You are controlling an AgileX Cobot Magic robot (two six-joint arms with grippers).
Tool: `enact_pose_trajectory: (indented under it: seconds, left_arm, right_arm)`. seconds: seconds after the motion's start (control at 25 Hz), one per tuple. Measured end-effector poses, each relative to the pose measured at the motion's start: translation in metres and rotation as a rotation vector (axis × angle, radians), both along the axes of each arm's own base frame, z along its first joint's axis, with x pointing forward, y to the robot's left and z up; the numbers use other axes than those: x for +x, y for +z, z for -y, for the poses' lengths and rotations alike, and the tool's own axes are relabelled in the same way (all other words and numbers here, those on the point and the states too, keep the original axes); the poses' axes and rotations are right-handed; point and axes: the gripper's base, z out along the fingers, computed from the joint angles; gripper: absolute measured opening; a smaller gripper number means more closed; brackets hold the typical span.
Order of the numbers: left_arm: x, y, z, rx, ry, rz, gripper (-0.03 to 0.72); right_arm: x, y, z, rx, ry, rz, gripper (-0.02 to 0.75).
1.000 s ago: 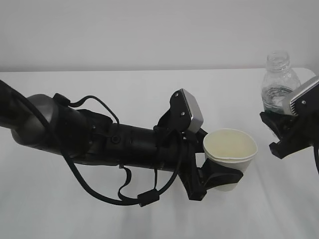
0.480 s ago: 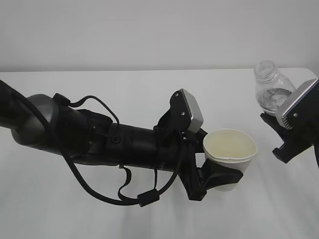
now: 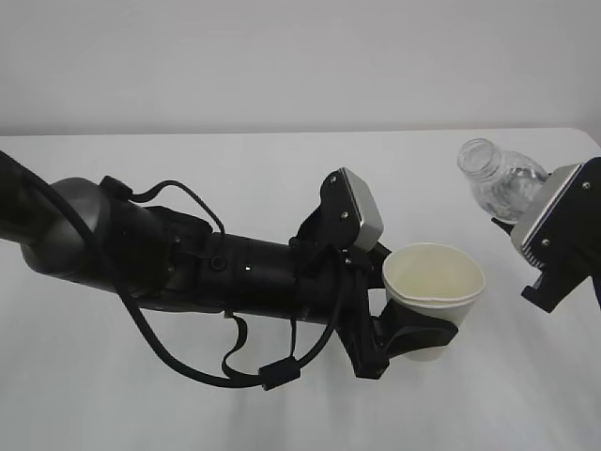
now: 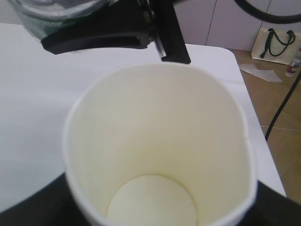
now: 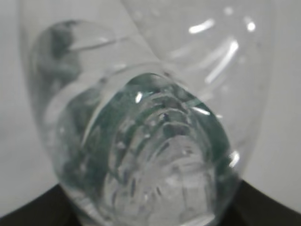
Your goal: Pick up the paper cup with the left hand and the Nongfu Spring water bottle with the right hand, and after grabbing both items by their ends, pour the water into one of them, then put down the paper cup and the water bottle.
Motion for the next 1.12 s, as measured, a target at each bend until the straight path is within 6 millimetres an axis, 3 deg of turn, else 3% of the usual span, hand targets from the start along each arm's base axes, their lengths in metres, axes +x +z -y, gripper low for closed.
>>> enact_pose_trajectory:
  seconds: [1.12]
  left_arm:
    - [0.0025,0.0015,0.0003,-0.018,0.035,-0.018,0.486]
  right_arm:
    - [0.0016,0.0018,0.0042,-0.265,0.04,0.087,0.409]
